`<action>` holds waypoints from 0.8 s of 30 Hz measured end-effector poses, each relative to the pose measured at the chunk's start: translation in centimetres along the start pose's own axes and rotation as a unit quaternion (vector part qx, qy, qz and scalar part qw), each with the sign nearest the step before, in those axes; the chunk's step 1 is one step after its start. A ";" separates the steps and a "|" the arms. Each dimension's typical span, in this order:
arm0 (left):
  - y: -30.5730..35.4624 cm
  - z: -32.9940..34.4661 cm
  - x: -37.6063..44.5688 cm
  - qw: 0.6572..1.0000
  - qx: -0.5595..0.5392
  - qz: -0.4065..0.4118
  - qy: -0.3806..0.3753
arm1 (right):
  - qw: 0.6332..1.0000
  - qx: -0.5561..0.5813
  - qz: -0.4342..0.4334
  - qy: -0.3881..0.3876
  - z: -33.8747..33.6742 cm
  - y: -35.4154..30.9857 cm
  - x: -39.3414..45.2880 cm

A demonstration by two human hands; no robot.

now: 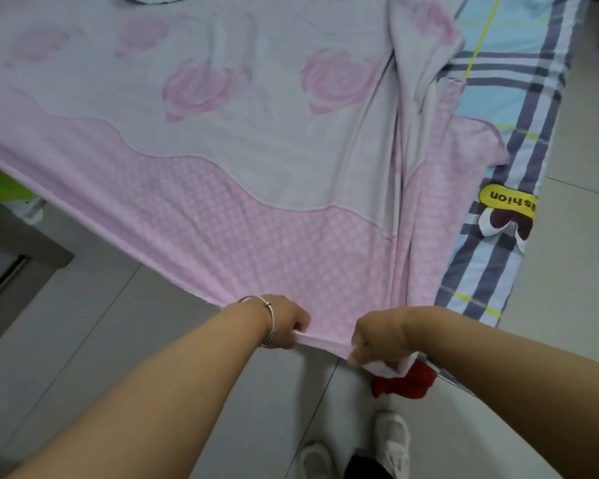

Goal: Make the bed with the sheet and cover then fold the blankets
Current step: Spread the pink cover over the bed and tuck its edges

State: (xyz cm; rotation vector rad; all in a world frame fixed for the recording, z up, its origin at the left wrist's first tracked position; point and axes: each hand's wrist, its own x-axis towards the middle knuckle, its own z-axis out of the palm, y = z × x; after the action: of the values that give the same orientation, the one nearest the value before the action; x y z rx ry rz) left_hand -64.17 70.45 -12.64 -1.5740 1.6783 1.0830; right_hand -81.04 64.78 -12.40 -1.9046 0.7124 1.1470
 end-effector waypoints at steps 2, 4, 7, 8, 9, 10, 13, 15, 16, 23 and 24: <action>0.2 0.1 0.5 0.999 -0.024 0.008 -0.033 | 1.000 0.004 -0.014 0.005 -0.8 -0.1 -0.3; 1.2 -0.7 0.8 0.996 -0.074 0.023 -0.053 | 0.997 0.003 -0.052 0.052 -2.3 0.2 -1.1; 4.3 -3.9 1.3 0.992 -0.109 0.034 0.052 | 0.971 0.055 -0.094 0.213 -5.6 2.3 -2.7; 5.1 -4.7 1.4 0.985 -0.124 0.037 0.113 | 0.953 0.073 -0.090 0.278 -6.6 3.3 -2.9; 6.1 -5.9 1.9 0.973 -0.146 0.041 0.173 | 0.932 0.088 -0.081 0.343 -7.9 4.9 -3.0; 7.1 -7.0 2.5 0.956 -0.172 0.045 0.231 | 0.913 0.090 -0.065 0.392 -9.1 6.5 -3.1; 10.9 -10.3 5.0 0.902 -0.239 0.038 0.358 | 0.889 0.008 -0.022 0.458 -12.1 12.1 -4.2; 14.3 -12.7 7.0 0.896 -0.232 -0.016 0.379 | 0.890 -0.088 -0.002 0.447 -13.6 16.0 -5.5; 15.5 -13.5 7.8 0.906 -0.211 -0.057 0.362 | 0.888 -0.139 0.011 0.438 -14.0 17.5 -6.0; 18.0 -17.7 10.2 0.905 -0.262 -0.185 0.279 | 0.884 -0.239 0.003 0.401 -17.1 23.9 -7.4; 17.6 -17.9 10.1 0.920 -0.239 -0.178 0.256 | 0.883 -0.246 -0.007 0.399 -17.7 24.0 -7.3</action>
State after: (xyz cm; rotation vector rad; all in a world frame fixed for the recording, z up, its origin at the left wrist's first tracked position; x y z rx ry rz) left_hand -80.86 49.32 -9.49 -2.5431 1.3873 0.9830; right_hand -94.76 37.55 -8.94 -2.8607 0.8767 0.5039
